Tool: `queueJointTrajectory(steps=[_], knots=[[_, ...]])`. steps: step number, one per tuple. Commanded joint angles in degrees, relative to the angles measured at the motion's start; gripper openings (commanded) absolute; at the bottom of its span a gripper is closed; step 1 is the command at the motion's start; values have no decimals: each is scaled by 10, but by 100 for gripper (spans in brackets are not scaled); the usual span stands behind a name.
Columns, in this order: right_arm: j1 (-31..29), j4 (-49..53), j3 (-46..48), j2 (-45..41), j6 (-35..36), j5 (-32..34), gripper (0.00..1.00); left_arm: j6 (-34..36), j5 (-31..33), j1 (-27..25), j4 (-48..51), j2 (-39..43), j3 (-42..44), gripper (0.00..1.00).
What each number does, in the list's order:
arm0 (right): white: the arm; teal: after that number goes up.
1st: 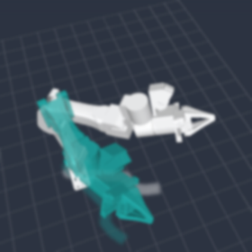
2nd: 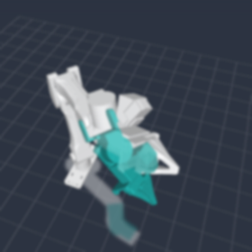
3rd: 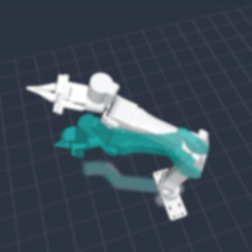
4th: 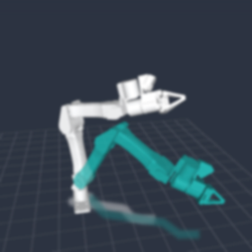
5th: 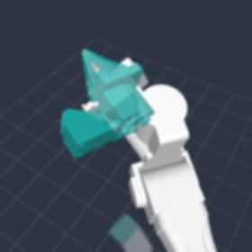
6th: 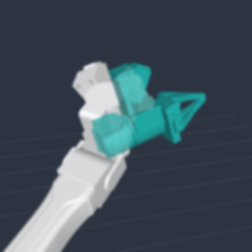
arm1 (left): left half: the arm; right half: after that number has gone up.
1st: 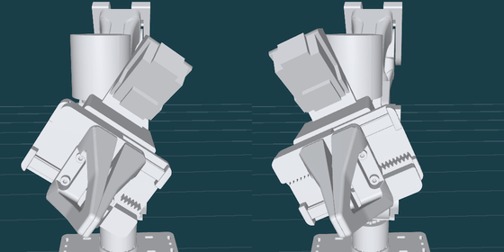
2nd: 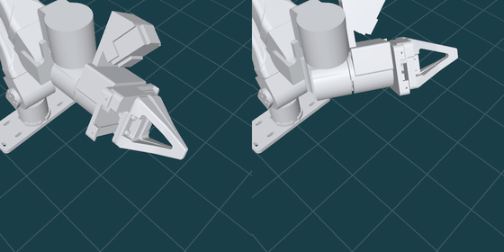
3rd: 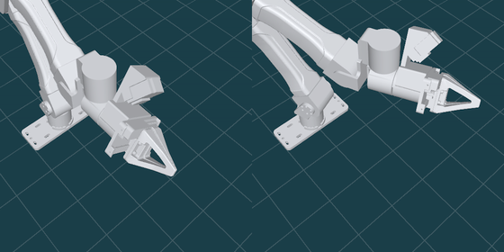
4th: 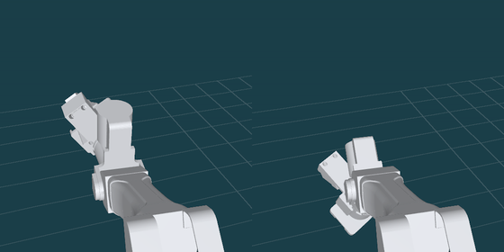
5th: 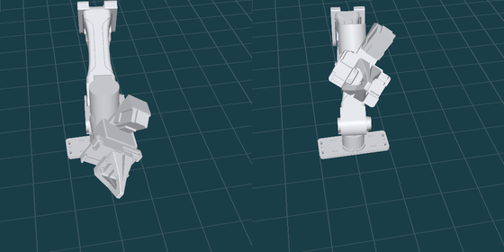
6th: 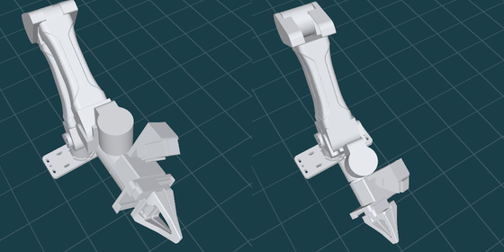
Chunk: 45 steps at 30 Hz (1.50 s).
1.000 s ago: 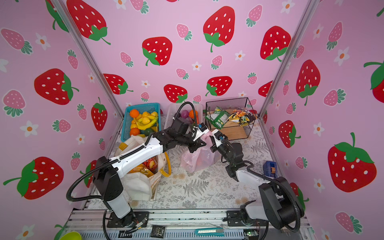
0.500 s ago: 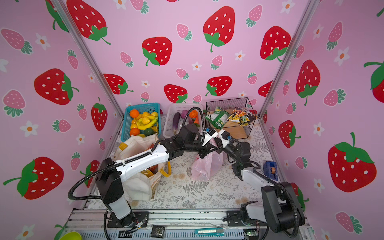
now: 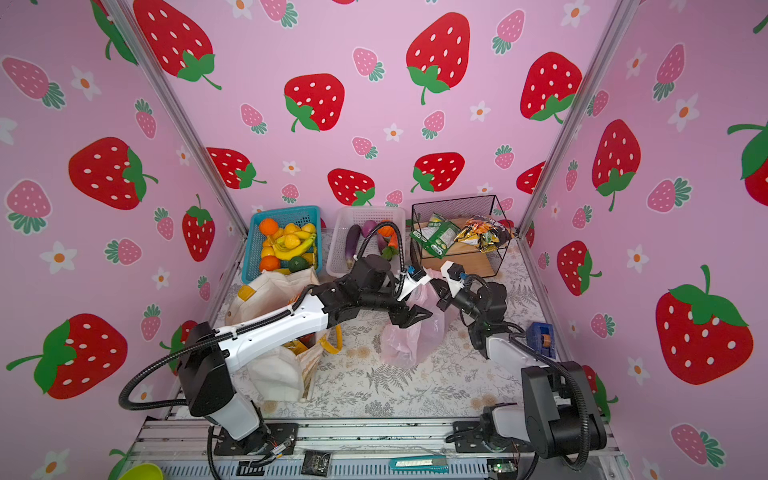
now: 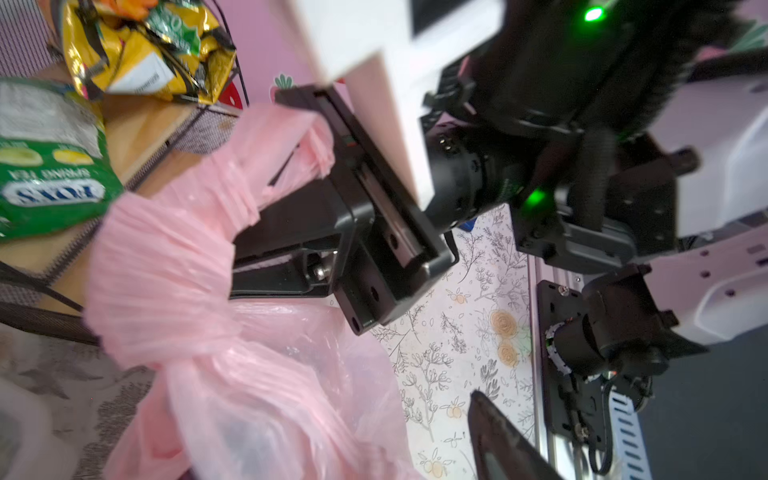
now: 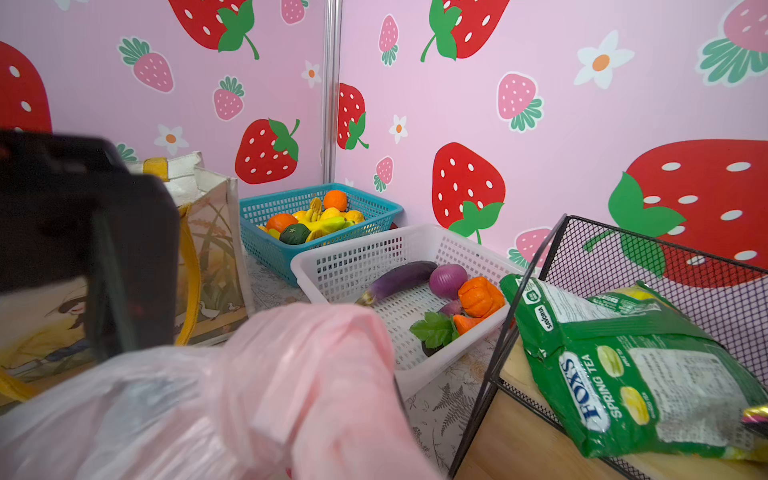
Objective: Place the mixed food into the grocery bags and tie them
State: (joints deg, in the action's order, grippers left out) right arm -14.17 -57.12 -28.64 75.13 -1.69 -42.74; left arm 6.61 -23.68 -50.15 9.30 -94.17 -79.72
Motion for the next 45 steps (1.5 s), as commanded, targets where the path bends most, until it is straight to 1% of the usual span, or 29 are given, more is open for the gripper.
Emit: queueJointTrajectory(steps=[1, 2, 4, 7, 11, 13, 16, 19, 20, 21, 23, 27, 31, 35, 38, 40, 42, 44, 45], knots=[[4, 2, -13, 6, 7, -27, 0, 19, -27, 19, 3, 45, 20, 79], [4, 2, -15, 6, 4, -29, 0, 18, -28, 26, 4, 54, 33, 78], [3, 3, -19, 5, -8, -36, 0, 16, -25, 37, -3, 70, 67, 73], [0, -3, -27, 5, -34, -42, 0, -3, -12, 45, -40, 78, 117, 56], [-4, -2, -49, 16, -83, -54, 0, -30, -36, 37, -62, 56, 130, 29], [-7, -6, -57, 21, -103, -62, 0, -52, -34, 23, -107, 47, 143, 23], [-11, -13, -62, 27, -127, -69, 0, -80, -19, -1, -168, 25, 141, 19], [-10, -6, -66, 32, -128, -76, 0, -110, -16, -16, -214, -3, 127, 20], [-8, -6, -65, 34, -127, -81, 0, -118, -16, -18, -223, -10, 123, 22], [-7, -8, -63, 36, -127, -85, 0, -122, -18, -18, -228, -13, 121, 24], [-5, -10, -62, 45, -125, -98, 0, -121, -19, -18, -227, -15, 118, 33], [-2, -25, -61, 59, -123, -122, 0, -72, -11, -14, -183, 7, 123, 48], [2, -37, -60, 63, -127, -139, 0, -9, -15, -4, -143, 52, 139, 64], [3, -34, -62, 60, -123, -144, 0, 45, -19, 10, -114, 101, 155, 71], [4, -30, -63, 59, -121, -146, 0, 68, -19, 31, -110, 133, 170, 72], [3, -31, -63, 59, -122, -151, 0, 68, -19, 58, -120, 144, 178, 69], [4, -33, -65, 59, -125, -152, 0, 63, -16, 86, -126, 137, 174, 60], [3, -40, -64, 58, -133, -150, 0, 58, -10, 110, -125, 113, 155, 48], [2, -48, -64, 58, -142, -149, 0, 64, -5, 118, -110, 94, 136, 42]])
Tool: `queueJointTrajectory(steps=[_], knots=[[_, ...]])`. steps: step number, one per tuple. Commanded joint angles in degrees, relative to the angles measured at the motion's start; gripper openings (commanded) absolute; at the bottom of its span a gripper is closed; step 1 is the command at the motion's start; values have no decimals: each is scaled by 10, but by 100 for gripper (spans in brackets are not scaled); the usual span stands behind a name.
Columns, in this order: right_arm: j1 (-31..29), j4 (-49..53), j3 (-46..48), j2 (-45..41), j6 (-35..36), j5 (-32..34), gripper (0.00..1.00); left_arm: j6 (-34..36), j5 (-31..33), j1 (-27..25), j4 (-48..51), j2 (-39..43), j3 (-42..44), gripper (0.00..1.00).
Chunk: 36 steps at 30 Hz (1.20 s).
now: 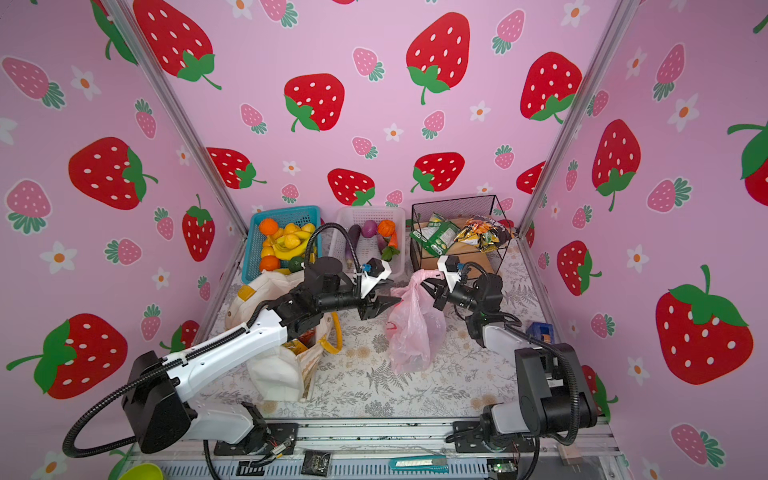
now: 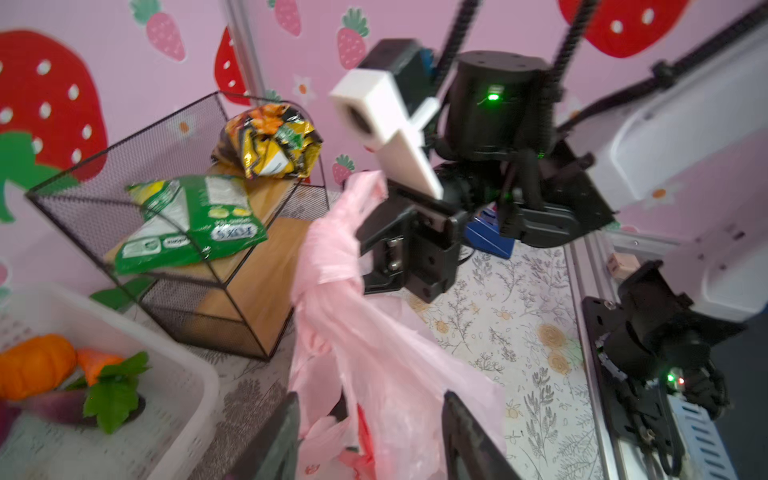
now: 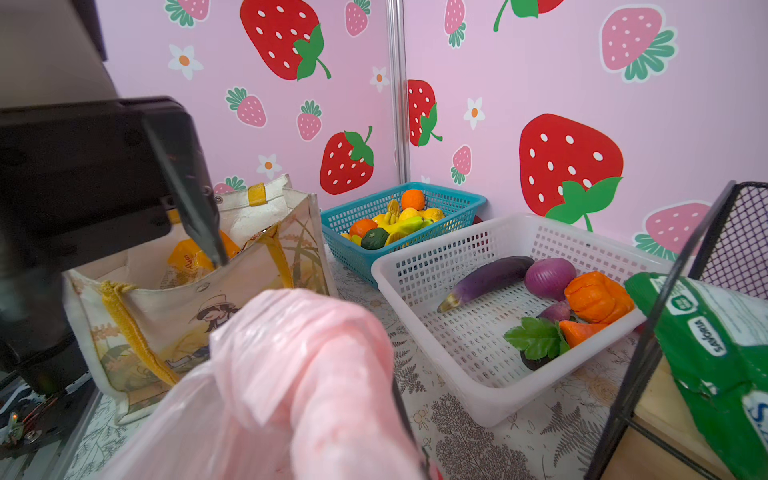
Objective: Place the mixed food into the grocery bags and tie them
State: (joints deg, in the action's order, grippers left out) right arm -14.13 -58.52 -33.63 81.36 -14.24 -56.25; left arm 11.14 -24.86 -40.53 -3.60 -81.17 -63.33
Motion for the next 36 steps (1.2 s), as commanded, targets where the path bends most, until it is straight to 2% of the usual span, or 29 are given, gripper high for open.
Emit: queueJointTrajectory(steps=[1, 4, 10, 15, 18, 25, 33, 36], knots=[[0, -42, -14, -4, -25, -11, 0, 24, 12, 25, 30, -56, -44, 37], [-8, -57, -15, -4, -44, 2, 0, 30, -1, 27, 47, -103, -79, 27], [-19, -104, -20, 16, -95, 6, 0, 17, -49, 12, 1, -133, -78, 23], [-26, -113, -24, 24, -111, 7, 0, -21, -41, -8, -62, -139, -50, 27], [-30, -122, -23, 29, -121, 6, 0, -49, -11, -27, -109, -147, -35, 29], [-33, -135, -18, 35, -139, -9, 0, -41, 50, -39, -135, -156, -26, 31], [-33, -103, -22, 26, -117, -10, 0, -27, 38, -24, -124, -142, -28, 42], [-33, -99, -23, 26, -114, -10, 0, -23, 32, -21, -130, -135, -25, 43]])
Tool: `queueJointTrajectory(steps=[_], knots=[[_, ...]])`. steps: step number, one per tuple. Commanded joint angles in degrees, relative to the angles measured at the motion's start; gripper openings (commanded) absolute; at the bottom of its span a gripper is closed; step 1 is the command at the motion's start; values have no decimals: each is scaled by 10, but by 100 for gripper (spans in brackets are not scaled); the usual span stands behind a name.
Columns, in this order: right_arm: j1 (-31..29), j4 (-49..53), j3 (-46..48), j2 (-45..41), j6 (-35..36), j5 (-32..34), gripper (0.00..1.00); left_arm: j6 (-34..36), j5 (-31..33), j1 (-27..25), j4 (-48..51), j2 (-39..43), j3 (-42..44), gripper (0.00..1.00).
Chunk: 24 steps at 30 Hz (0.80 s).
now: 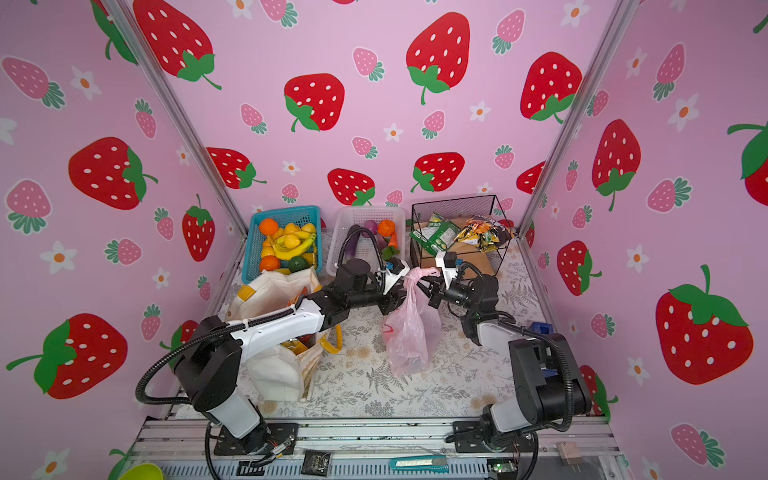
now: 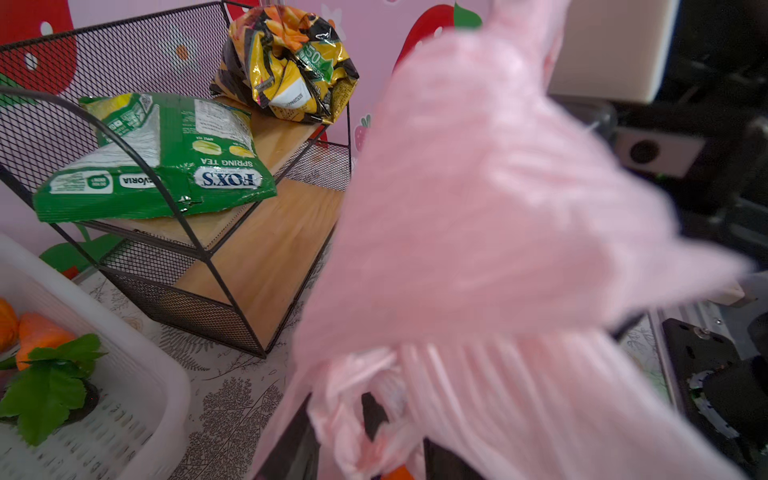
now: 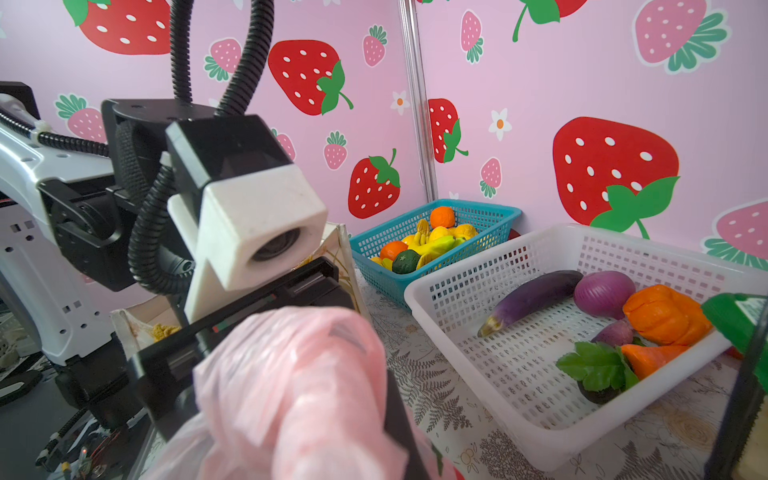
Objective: Place the mixed food into the grocery bags and tie them
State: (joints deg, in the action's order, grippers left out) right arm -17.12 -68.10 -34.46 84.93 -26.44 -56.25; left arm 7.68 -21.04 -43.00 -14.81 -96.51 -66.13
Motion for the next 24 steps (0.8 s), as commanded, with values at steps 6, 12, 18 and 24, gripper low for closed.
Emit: queueJointTrajectory(steps=[6, 12, 18, 24], knots=[[-4, 3, -16, -9, 13, -10, 0, 17, -21, 6, -5, 21, -9, 33], [-5, 11, -17, -9, 20, -11, 0, 12, -19, 8, -10, 23, -10, 35], [-6, 25, -19, -12, 31, -10, 0, 0, -28, 9, -25, 27, -9, 33], [-7, 32, -19, -11, 38, -8, 0, 2, -31, 10, -22, 28, -6, 23]])
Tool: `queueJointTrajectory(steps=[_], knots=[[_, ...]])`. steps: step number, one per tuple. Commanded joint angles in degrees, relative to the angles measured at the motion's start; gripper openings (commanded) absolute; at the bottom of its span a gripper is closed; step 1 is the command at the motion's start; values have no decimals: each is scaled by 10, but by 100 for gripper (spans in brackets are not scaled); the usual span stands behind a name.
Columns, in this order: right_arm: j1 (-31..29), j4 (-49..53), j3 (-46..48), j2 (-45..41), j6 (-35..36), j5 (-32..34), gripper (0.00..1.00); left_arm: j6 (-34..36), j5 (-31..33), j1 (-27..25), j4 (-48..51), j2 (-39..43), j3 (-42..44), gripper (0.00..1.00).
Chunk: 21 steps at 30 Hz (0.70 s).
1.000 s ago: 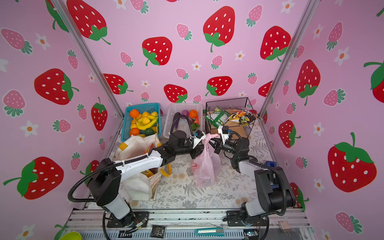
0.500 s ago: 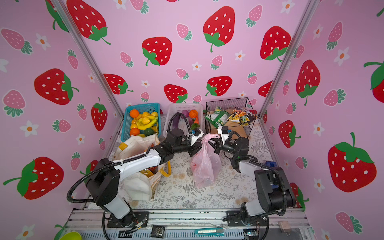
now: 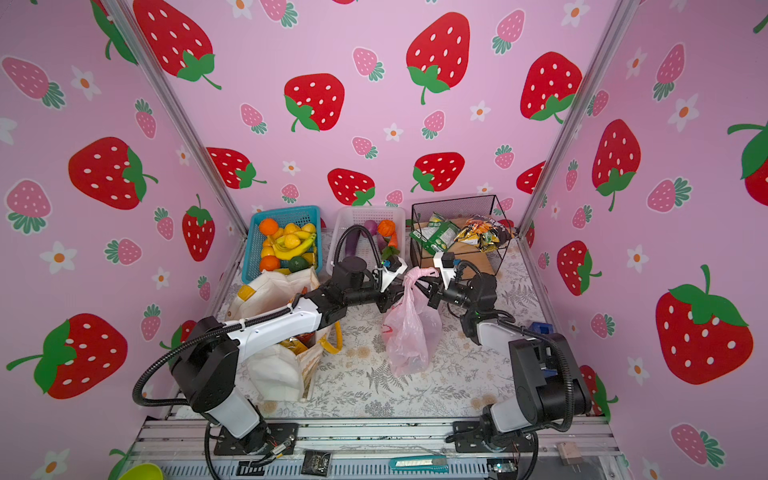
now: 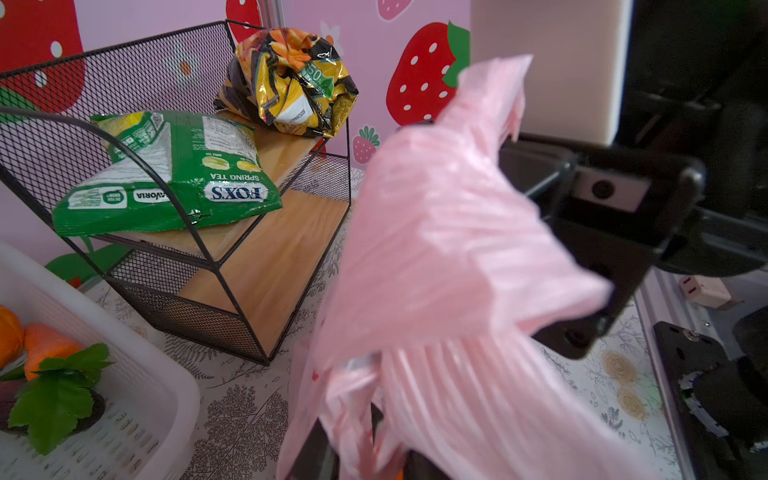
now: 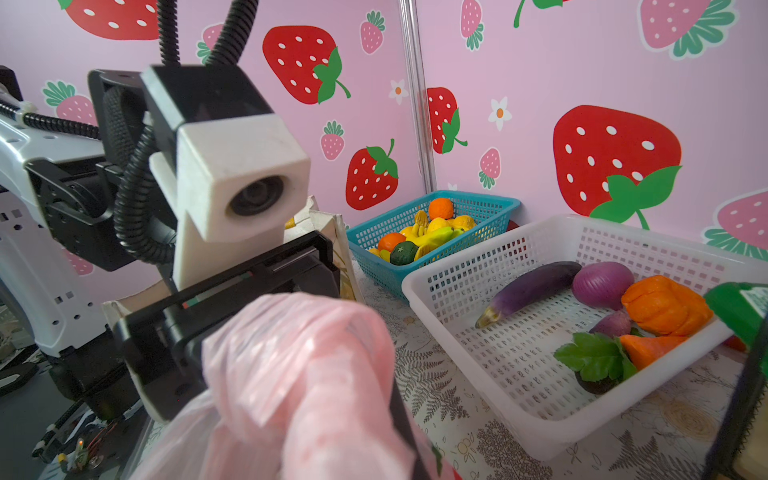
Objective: Place the mixed food into the grocery bags and tie them
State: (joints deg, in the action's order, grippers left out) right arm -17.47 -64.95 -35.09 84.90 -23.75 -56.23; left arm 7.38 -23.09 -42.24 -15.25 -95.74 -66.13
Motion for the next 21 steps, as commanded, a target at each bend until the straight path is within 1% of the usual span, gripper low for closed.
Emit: queueJointTrajectory(steps=[1, 4, 8, 9, 15, 16, 17, 20, 21], knots=[[-4, 1, -12, -11, 12, -8, 0, 5, -10, 2, -17, 21, -6, 21], [-4, 4, -13, -11, 14, -7, 0, 8, -3, 2, -15, 25, 0, 17], [-4, 19, -14, -14, 26, -3, 0, 11, 3, 8, -14, 35, 8, 7], [-4, 26, -15, -15, 31, -2, 0, 14, 4, 8, -11, 36, 9, 0], [-3, 63, -17, -28, 55, 16, 0, 20, 1, 13, 9, 38, 8, 0], [-2, 73, -17, -33, 61, 22, 4, 19, 1, 13, 8, 39, 9, 0], [-1, 87, -17, -39, 69, 30, 10, 15, 1, 14, 7, 40, 11, 0], [2, 133, -6, -65, 95, 69, 34, 10, -5, 17, 1, 42, 17, 0], [4, 141, 3, -78, 100, 85, 40, 11, -6, 17, 1, 42, 18, 0]])
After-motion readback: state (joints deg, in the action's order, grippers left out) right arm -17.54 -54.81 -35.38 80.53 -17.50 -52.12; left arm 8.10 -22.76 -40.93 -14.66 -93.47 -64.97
